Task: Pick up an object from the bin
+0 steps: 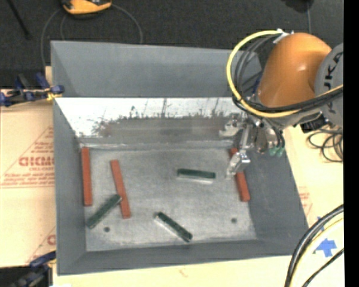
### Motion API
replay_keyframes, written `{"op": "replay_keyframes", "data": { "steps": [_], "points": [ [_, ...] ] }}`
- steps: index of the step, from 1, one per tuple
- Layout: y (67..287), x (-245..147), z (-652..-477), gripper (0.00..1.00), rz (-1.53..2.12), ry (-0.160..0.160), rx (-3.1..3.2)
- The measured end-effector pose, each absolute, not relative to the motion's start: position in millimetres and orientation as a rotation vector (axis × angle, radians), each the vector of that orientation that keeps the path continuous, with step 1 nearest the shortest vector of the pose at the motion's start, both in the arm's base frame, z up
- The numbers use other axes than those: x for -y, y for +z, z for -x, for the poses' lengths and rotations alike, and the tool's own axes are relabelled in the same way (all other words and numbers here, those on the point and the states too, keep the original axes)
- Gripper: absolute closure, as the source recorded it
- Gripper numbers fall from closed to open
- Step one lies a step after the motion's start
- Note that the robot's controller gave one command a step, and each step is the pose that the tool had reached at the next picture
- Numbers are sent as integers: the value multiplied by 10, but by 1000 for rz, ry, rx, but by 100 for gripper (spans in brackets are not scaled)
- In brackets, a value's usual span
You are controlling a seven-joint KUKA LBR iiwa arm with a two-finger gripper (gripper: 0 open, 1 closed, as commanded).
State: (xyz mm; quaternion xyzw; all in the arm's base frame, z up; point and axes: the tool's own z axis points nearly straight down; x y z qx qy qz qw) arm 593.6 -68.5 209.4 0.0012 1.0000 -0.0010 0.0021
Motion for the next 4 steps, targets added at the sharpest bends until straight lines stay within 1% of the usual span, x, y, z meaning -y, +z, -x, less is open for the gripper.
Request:
{"op": "replay_keyframes", "data": {
  "steps": [1, 2, 3, 4],
  "points": [
    [1561, 553, -6026, 0, -143, 1, -3129],
    [1180, 496, -6051, 0, -244, 2, -3131],
    [1302, 418, -6274, 0, -184, -2, -3131],
    [872, 397, -6180, 0, -627, 2, -3073]
  ]
}}
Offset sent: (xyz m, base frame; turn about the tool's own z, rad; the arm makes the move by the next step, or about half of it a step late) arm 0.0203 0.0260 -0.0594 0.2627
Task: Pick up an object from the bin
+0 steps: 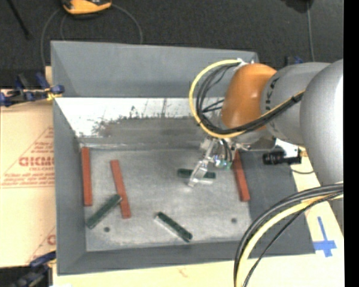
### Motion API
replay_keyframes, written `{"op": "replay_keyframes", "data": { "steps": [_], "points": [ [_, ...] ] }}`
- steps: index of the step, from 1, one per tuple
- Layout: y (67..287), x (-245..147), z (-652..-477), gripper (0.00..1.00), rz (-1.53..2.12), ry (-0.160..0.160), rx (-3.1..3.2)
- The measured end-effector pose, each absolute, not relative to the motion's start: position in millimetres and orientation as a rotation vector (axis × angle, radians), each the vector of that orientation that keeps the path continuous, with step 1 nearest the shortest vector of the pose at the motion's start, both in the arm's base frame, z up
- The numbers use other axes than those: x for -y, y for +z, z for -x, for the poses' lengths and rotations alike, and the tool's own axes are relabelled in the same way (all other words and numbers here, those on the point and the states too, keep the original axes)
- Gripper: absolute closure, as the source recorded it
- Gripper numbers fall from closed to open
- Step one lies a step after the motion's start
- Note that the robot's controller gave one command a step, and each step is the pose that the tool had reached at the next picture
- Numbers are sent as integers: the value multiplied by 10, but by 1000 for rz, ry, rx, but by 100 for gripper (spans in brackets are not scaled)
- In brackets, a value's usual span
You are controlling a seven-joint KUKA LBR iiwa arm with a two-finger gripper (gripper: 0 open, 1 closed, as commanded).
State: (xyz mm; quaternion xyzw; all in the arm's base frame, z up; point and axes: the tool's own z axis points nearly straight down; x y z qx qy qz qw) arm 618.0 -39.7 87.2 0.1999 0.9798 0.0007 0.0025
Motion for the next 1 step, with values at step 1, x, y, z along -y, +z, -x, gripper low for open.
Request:
{"op": "replay_keyframes", "data": {
  "steps": [1],
  "points": [
    [814, 218, -6240, 100, -192, -4, -3133]
  ]
}}
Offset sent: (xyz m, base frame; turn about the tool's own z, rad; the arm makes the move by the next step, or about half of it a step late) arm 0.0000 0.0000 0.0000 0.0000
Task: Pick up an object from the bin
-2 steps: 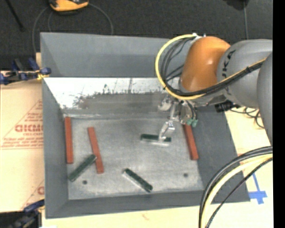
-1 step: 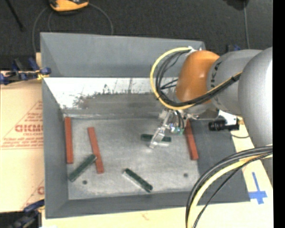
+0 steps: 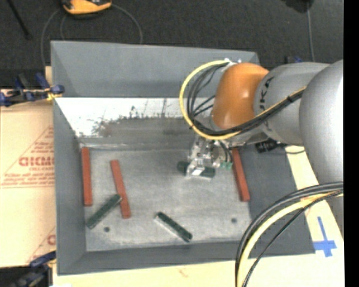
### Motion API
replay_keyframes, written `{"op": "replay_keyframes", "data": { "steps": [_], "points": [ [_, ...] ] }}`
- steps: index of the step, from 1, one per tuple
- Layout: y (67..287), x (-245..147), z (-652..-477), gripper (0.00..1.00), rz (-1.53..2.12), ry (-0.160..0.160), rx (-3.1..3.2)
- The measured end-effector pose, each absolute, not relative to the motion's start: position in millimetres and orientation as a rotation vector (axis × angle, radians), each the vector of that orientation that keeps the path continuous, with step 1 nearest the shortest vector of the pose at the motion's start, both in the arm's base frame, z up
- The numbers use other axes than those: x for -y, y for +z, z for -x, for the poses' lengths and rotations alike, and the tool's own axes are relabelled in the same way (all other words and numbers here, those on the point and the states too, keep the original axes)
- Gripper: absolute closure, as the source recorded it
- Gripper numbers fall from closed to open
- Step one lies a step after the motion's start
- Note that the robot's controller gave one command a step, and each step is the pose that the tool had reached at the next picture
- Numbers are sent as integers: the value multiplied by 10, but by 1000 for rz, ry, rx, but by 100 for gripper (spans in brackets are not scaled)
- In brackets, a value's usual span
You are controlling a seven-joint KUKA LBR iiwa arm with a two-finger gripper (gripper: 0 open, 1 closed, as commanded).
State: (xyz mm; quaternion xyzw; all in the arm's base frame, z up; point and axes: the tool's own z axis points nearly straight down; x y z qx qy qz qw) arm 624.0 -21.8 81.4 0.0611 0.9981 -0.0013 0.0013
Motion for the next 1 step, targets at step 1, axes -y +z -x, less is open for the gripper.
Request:
{"op": "replay_keyframes", "data": {
  "steps": [1],
  "points": [
    [814, 218, -6240, 100, -192, -4, -3133]
  ]
}}
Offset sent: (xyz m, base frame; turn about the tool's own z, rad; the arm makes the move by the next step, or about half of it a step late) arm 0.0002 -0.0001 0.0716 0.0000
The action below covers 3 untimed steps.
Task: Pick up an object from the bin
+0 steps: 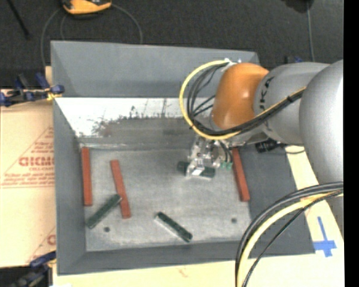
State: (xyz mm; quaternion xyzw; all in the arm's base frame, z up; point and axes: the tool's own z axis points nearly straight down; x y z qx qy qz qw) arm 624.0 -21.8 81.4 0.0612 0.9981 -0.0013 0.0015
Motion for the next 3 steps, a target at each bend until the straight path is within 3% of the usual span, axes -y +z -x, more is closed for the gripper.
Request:
{"op": "replay_keyframes", "data": {
  "steps": [1, 3],
  "points": [
    [836, 218, -6230, 100, -192, -4, -3133],
    [1203, 217, -6208, 100, -193, -2, -3137]
  ]
}}
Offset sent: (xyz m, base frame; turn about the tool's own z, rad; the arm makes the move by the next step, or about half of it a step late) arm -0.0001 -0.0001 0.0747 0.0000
